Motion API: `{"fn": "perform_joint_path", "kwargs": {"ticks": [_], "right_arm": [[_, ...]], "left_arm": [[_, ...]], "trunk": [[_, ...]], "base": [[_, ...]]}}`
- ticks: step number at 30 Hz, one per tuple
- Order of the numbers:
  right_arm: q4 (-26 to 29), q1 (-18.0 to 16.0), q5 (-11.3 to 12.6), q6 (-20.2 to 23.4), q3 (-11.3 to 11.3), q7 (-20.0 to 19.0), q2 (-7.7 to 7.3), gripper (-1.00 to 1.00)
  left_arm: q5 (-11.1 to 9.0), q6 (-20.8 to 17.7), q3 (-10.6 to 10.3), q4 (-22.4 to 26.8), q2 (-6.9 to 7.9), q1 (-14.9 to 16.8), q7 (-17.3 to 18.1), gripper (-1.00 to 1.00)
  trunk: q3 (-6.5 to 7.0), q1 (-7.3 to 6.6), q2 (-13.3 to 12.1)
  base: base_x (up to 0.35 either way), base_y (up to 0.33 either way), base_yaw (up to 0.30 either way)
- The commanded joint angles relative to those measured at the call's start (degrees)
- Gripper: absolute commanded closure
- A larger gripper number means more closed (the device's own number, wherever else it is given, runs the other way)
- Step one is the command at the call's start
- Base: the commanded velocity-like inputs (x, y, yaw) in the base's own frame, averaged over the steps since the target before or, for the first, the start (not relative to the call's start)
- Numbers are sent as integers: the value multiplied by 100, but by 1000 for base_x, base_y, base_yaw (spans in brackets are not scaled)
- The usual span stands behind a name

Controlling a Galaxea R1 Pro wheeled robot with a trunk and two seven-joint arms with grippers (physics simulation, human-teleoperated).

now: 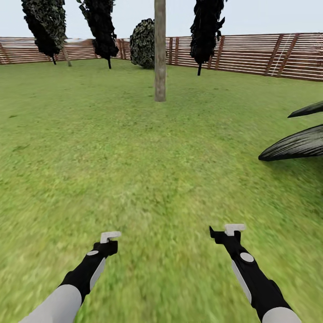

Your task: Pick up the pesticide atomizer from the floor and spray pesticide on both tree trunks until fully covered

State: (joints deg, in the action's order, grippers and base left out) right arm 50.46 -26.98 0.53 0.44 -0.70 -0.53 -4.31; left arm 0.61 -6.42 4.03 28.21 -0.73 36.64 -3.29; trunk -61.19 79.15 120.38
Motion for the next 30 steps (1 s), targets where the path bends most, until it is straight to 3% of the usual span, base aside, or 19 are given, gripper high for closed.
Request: {"fn": "perform_joint_path", "kwargs": {"ticks": [1,13,30], "right_arm": [[0,0,0,0,0,0,0,-100],[-1,0,0,0,0,0,0,-100],[-1,0,0,0,0,0,0,-100]], "left_arm": [[0,0,0,1,-2,1,-1,100],[-4,0,2,1,-1,1,-11,100],[-34,0,21,1,3,1,-32,100]], "trunk": [[3,0,0],[58,0,0],[131,0,0]], "base": [[0,0,-300],[13,7,-282],[263,210,-17]]}}
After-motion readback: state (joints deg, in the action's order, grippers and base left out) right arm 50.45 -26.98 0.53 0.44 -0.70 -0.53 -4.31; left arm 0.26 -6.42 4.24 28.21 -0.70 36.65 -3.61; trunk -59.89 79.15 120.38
